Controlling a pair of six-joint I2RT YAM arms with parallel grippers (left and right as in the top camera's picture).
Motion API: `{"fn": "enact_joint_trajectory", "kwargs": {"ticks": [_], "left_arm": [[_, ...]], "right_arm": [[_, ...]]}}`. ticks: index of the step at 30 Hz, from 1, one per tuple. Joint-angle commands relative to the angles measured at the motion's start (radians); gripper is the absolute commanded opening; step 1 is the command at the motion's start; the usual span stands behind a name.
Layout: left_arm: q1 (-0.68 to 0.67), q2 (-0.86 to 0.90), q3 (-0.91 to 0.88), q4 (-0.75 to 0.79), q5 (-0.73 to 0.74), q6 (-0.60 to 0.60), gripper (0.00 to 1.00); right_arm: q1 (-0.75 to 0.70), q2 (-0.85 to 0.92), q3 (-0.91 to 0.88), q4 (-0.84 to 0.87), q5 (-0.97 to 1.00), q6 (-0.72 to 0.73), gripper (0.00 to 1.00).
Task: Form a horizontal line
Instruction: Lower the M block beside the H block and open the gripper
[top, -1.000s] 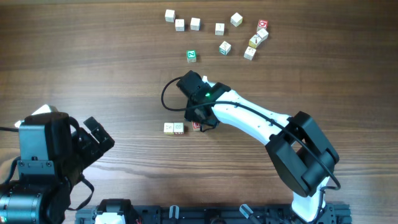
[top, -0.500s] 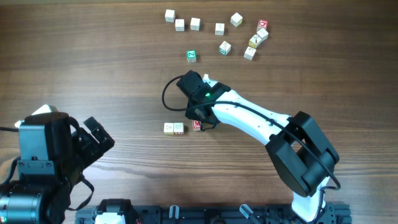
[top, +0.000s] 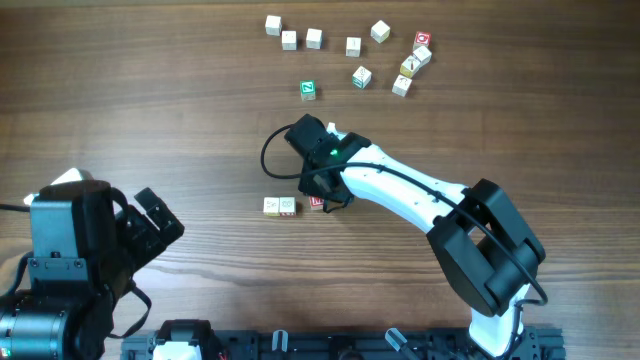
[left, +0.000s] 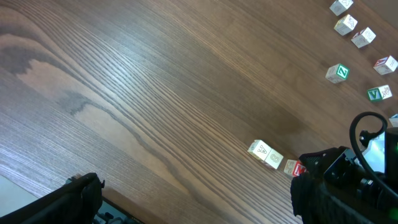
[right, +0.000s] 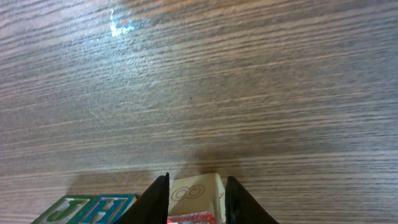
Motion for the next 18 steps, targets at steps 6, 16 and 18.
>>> {"fn": "enact_joint_trajectory", "kwargs": {"ticks": [6, 16, 18], "left_arm": [[0.006, -0.002, 0.003, 0.001, 0.009, 0.001, 1.0], [0.006, -0.002, 0.003, 0.001, 0.009, 0.001, 1.0], [0.006, -0.002, 0.003, 0.001, 0.009, 0.001, 1.0]], "right_arm": [[-0.002, 0.006, -0.003, -0.002, -0.05, 0.017, 0.3], [-0.002, 0.006, -0.003, -0.004, -0.079, 0.038, 0.3], [-0.002, 0.006, -0.003, -0.001, -0.11, 0.039, 0.3]]}}
